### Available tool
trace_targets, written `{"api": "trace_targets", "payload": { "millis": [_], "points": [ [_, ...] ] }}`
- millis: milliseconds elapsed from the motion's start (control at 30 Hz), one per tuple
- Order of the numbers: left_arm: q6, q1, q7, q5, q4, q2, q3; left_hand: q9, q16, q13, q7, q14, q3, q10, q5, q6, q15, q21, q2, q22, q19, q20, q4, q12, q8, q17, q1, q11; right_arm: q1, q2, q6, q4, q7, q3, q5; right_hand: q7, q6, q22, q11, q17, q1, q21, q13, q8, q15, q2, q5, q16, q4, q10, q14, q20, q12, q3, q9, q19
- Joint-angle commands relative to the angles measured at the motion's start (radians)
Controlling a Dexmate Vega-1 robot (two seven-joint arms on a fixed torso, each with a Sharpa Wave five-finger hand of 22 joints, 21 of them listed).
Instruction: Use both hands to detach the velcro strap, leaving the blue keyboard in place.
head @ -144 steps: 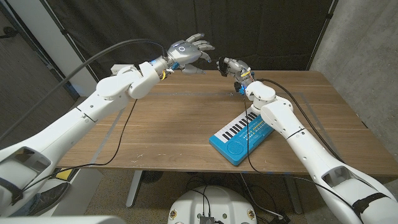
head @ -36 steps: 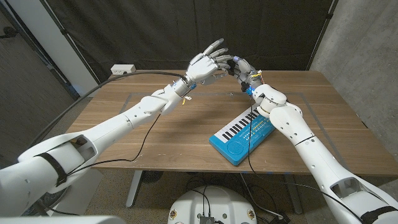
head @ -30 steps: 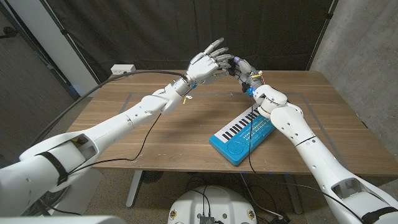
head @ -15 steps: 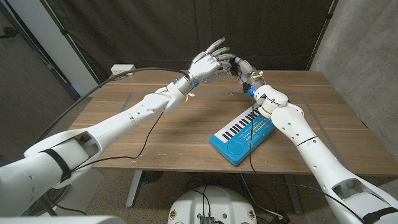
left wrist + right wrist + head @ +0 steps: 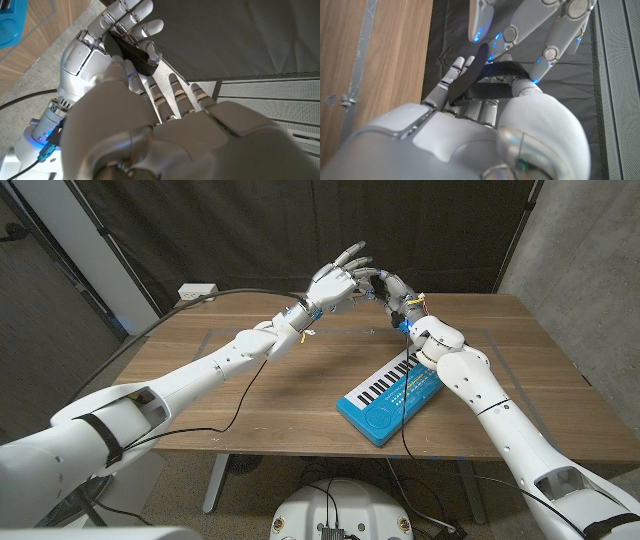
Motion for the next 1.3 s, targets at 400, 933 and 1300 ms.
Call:
{"api": "trace_targets", "payload": {
  "millis": [400, 933, 1300],
  "points": [
    [-0.009, -0.001, 0.122, -0.036, 0.037, -0.015, 0.011, 0.019, 0.003, 0.004, 0.101, 0.04, 0.04, 0.038, 0.023, 0.055, -0.079, 0.013, 0.045, 0.006, 0.032, 0.006, 0.013, -0.004, 0.02, 0.0, 0.017, 0.003, -0.017, -0.008, 0.024, -0.013, 0.014, 0.005, 0.006, -0.003, 0.014, 0.005, 0.0, 0.006, -0.005, 0.006, 0.004, -0.006, -0.023, -0.002, 0.006, 0.001, -0.001, 0.01, 0.009, -0.004, -0.004, 0.004, 0.0, 0.005],
    [-0.015, 0.035, 0.086, -0.048, -0.006, 0.018, -0.003, 0.169, -0.012, 0.039, 0.176, 0.028, 0.166, -0.01, 0.049, -0.051, -0.075, 0.001, 0.067, 0.006, 0.009, 0.017, 0.099, -0.017, 0.096, 0.011, 0.036, 0.039, -0.022, -0.016, 0.008, -0.045, 0.016, 0.026, 0.045, -0.001, 0.014, 0.005, 0.003, 0.005, -0.005, 0.007, 0.004, -0.007, -0.021, -0.001, 0.006, 0.001, -0.002, 0.013, 0.012, -0.003, -0.007, 0.005, 0.005, 0.007],
    [-0.02, 0.068, 0.05, -0.054, -0.041, 0.039, -0.02, 0.226, -0.015, 0.051, 0.173, 0.024, 0.198, -0.015, 0.047, -0.07, -0.073, -0.001, 0.058, 0.005, 0.007, 0.019, 0.127, -0.014, 0.135, 0.012, 0.032, 0.037, -0.027, -0.02, 0.022, -0.065, 0.022, 0.039, 0.064, 0.002, 0.014, 0.005, 0.006, 0.004, -0.005, 0.008, 0.004, -0.007, -0.02, -0.001, 0.007, 0.001, -0.001, 0.015, 0.016, -0.002, -0.009, 0.007, 0.011, 0.009]
  ]
}}
